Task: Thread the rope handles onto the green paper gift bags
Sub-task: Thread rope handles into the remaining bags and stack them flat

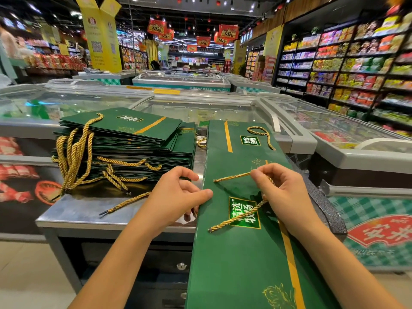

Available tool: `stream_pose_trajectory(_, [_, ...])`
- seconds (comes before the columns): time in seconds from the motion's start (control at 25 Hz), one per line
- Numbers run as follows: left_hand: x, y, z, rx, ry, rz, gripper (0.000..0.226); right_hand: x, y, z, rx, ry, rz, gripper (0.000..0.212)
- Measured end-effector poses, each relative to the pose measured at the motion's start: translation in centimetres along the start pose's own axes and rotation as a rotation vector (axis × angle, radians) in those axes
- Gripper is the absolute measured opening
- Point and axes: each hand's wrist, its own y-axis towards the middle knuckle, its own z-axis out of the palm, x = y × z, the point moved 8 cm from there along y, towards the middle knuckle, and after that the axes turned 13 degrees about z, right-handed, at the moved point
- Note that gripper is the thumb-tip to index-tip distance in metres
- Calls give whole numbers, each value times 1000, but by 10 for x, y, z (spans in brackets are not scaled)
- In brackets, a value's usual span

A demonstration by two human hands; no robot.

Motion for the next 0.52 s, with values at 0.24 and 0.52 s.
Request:
stream_pose_trajectory(0.24, [1, -2, -4, -43, -71, 9, 29, 9, -2, -29, -128, -177, -77, 11])
stream_pose_trajectory(0.52, [4, -2, -14, -117, -158, -13, 13, -4, -27, -71, -237, -607, 35, 23])
